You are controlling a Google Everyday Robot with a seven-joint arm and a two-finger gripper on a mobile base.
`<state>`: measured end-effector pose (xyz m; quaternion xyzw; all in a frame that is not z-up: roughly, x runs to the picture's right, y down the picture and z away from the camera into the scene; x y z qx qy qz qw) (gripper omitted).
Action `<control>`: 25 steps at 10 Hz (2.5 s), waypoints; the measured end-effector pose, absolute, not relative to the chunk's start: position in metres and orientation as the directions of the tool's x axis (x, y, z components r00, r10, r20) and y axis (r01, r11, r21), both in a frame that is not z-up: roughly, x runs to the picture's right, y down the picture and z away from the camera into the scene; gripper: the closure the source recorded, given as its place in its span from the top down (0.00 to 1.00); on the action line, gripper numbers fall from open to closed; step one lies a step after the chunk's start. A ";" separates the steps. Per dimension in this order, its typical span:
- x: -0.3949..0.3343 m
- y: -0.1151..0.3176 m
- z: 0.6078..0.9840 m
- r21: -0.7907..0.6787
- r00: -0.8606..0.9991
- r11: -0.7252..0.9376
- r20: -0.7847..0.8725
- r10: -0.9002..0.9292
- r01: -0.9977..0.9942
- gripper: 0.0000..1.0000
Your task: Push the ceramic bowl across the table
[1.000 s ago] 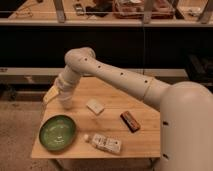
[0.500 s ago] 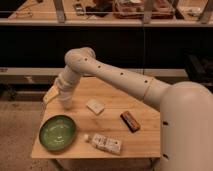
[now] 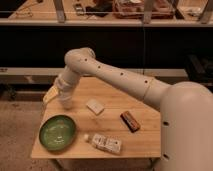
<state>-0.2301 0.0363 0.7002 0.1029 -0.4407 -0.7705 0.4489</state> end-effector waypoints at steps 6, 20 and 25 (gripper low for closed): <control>-0.271 0.168 0.696 0.771 -0.553 -0.059 0.398 -0.732 0.634 0.63; -0.236 0.208 0.782 0.588 -0.593 -0.272 0.465 -0.657 0.762 0.00; -0.209 0.218 0.798 0.526 -0.556 -0.269 0.519 -0.649 0.806 0.00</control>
